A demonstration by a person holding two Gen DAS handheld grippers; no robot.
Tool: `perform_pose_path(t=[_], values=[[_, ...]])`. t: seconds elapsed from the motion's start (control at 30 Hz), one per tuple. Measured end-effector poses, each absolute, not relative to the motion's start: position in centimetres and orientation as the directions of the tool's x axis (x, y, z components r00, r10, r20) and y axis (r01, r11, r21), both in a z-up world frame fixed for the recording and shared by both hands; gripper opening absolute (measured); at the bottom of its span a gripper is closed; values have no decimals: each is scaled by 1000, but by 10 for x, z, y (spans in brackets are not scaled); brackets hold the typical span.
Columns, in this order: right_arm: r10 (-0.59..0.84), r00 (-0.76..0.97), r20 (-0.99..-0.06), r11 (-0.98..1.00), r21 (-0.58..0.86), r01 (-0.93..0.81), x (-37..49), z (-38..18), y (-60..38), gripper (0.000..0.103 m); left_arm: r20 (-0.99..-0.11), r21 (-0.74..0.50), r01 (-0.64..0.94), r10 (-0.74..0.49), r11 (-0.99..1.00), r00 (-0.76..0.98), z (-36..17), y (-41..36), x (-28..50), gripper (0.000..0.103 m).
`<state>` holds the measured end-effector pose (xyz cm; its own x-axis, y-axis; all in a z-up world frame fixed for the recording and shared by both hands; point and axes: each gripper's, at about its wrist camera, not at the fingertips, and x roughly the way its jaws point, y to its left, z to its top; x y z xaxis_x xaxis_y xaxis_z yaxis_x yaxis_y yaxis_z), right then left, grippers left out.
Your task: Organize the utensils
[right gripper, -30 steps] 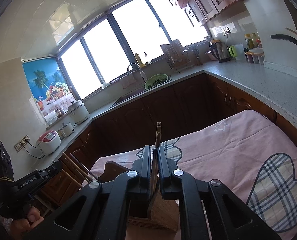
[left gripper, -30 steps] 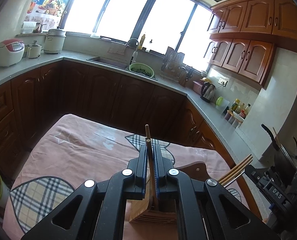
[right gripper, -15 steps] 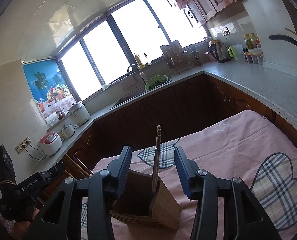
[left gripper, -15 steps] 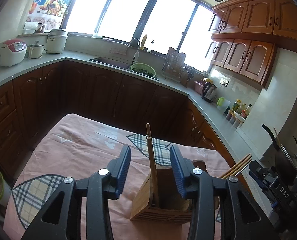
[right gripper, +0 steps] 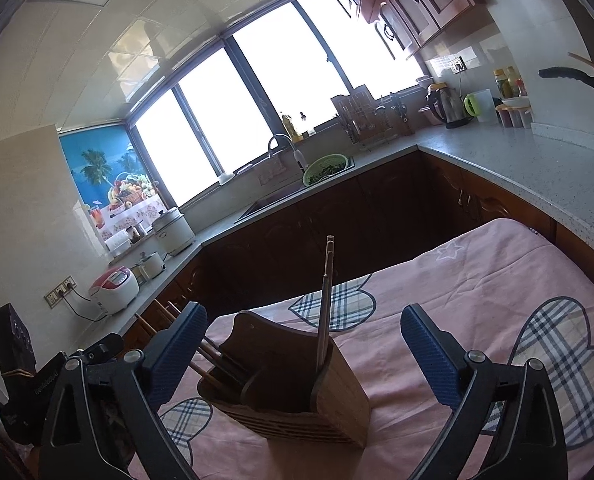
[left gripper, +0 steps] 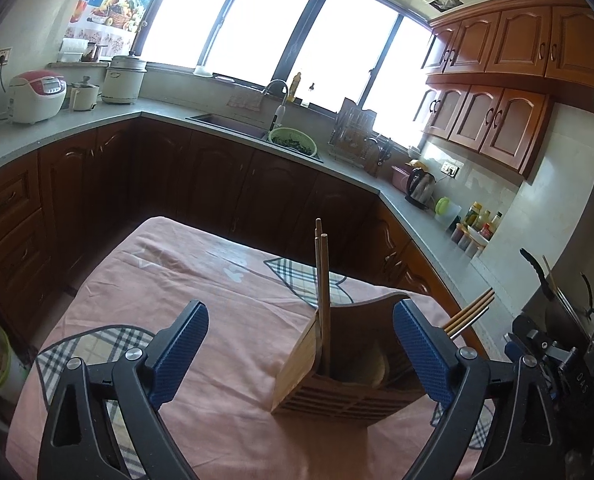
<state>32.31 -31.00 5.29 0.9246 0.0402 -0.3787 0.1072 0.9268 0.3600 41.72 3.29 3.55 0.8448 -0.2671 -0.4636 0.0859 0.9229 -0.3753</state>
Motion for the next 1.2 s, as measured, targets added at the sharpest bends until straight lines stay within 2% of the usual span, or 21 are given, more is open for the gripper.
perform_pose_path(t=[0.3, 0.7, 0.9, 1.2], values=[[47, 917, -395, 928, 358, 106, 296, 52, -303, 99, -487, -378, 79, -271, 922, 831, 41, 45, 386, 95], [63, 928, -366, 938, 340, 70, 254, 73, -285, 99, -462, -346, 94, -257, 933, 848, 63, 54, 315, 95], [70, 935, -348, 962, 272, 29, 223, 83, -260, 100, -416, -285, 103, -220, 953, 882, 77, 54, 262, 102], [44, 952, -303, 994, 111, -10, 167, 89, -223, 103, -386, -205, 117, -190, 972, 903, 74, 43, 194, 102]])
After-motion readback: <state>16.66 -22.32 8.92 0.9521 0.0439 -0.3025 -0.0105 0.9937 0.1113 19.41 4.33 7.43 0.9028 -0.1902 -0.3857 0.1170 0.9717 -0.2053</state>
